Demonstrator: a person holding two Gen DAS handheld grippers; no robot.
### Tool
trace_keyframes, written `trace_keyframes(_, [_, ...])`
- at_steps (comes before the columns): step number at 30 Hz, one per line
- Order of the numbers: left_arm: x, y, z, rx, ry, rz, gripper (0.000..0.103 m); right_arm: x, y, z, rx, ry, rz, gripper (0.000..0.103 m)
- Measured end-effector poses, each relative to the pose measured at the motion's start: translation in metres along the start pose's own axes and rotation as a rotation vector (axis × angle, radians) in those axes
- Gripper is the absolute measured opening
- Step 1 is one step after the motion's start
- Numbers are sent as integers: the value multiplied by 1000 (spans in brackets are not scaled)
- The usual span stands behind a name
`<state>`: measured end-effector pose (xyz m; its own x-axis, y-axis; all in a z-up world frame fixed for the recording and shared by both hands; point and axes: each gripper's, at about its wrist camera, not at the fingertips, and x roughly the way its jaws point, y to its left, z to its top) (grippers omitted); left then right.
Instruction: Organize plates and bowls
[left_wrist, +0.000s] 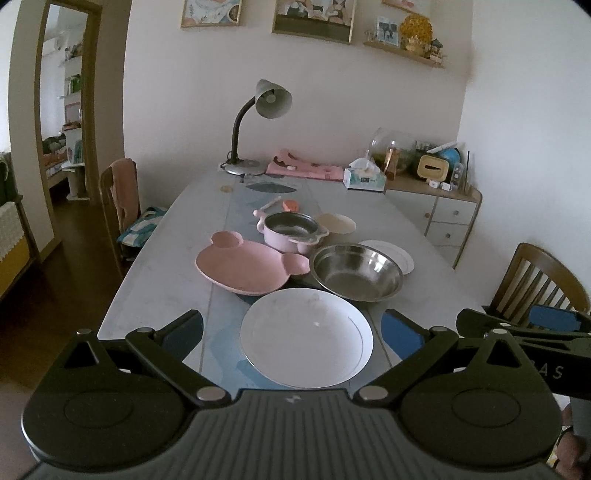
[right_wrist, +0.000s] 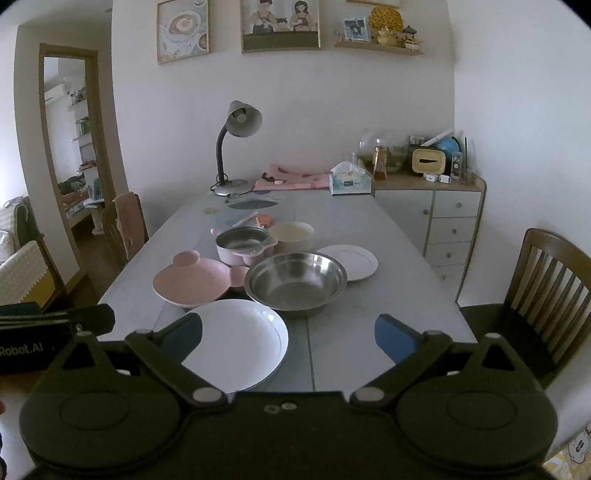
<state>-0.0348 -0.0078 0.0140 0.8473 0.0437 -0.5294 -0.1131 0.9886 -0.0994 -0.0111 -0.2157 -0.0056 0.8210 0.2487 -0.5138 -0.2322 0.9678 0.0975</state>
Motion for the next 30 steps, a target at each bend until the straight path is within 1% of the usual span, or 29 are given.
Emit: trace_keyframes(30, [2,1,0,-8,7,0,103,0,-1,-1,-1,-1,1,99])
